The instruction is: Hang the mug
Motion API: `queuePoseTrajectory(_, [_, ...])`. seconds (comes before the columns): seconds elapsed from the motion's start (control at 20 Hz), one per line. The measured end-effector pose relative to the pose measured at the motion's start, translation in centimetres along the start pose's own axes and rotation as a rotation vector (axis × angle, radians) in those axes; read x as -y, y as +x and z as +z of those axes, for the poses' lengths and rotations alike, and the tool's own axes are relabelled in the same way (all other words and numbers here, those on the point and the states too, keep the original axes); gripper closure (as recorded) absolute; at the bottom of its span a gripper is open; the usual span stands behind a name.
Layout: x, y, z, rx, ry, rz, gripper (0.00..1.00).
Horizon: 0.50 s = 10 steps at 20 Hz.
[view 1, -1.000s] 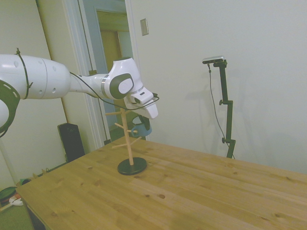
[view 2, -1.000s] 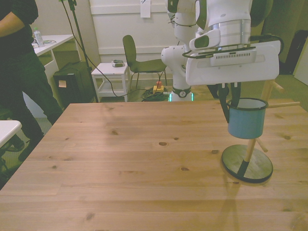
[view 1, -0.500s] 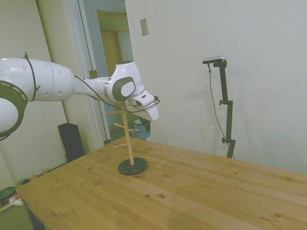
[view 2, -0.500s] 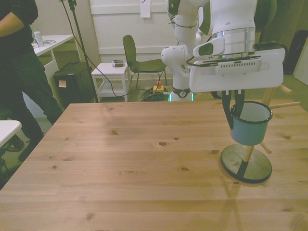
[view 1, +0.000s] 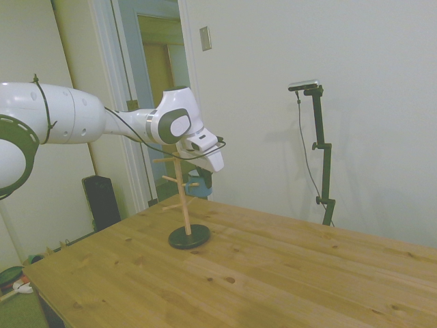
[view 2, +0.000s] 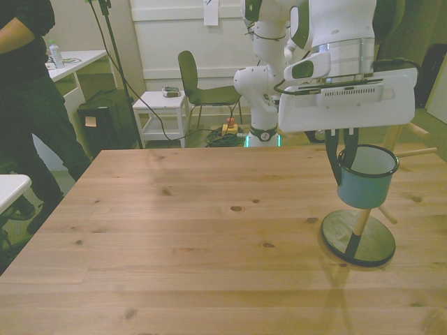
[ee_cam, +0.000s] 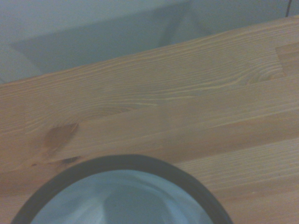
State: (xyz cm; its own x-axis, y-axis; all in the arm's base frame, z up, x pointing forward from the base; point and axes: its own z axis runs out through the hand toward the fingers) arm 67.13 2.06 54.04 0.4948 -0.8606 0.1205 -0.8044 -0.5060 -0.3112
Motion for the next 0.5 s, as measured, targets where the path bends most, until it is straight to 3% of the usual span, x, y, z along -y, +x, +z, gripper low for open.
queuePoseTrajectory(0.5, [-0.9, 1.2, -1.1, -0.007, 0.01, 0.026, 0.0])
